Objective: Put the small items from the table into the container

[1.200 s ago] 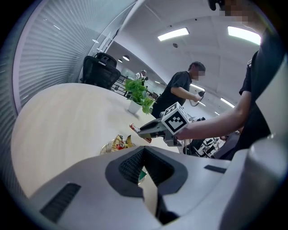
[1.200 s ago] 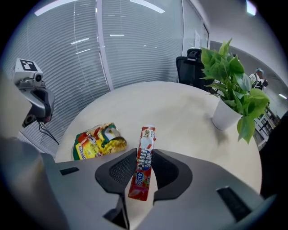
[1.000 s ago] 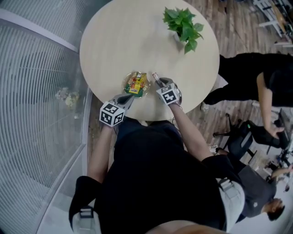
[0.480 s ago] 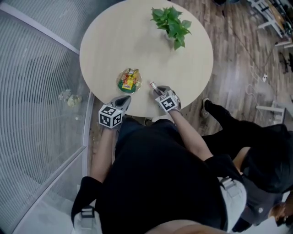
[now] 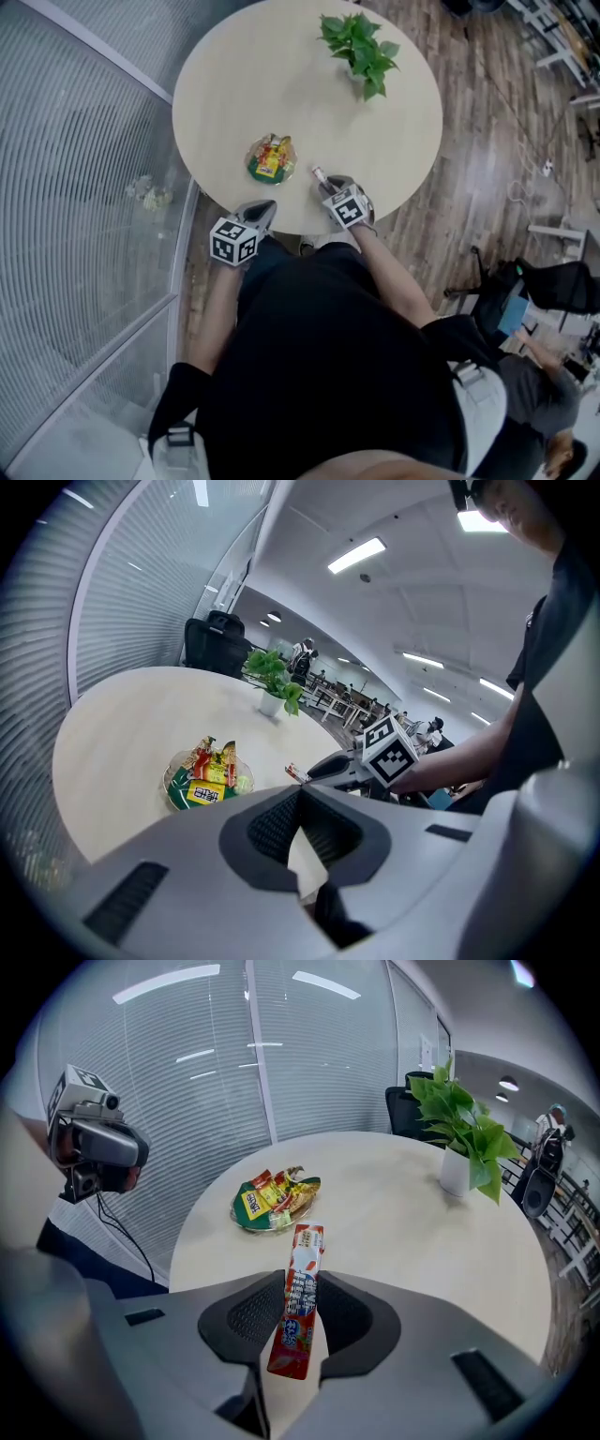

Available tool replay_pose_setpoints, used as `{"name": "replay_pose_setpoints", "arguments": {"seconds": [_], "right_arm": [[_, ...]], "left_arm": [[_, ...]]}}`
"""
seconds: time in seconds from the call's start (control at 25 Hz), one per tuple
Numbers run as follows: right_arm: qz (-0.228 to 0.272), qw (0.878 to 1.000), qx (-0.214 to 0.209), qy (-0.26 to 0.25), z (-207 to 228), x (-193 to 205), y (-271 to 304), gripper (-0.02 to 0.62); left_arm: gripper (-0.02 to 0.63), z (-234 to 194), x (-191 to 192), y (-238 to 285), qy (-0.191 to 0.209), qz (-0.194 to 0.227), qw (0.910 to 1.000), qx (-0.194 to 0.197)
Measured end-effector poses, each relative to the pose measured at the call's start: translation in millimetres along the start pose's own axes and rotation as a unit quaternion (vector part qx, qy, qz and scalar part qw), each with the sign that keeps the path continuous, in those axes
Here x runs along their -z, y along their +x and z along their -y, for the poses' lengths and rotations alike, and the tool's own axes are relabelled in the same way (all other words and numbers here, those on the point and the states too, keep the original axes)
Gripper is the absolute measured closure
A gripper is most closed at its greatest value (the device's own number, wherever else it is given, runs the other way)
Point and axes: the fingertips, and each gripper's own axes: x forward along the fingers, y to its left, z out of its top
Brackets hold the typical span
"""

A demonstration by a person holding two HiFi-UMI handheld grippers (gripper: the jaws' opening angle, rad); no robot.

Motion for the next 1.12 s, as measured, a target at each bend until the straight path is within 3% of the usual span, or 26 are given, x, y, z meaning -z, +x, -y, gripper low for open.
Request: {"name": "replay_pose_setpoints", "arguments": {"seconds": [0.64, 1.12], "right_arm": [[-0.001, 0.999, -0.018, -0.039, -56, -88, 62, 0.476], [-0.007, 0.998, -0.002, -0.067, -65, -110, 102, 0.474]], "left_arm": [[0.606, -81, -14, -53, -0.014, 0.002, 0.9999, -0.002], [0.606, -123, -5, -76, -0.037, -0.006, 0.9992, -0.015]]}}
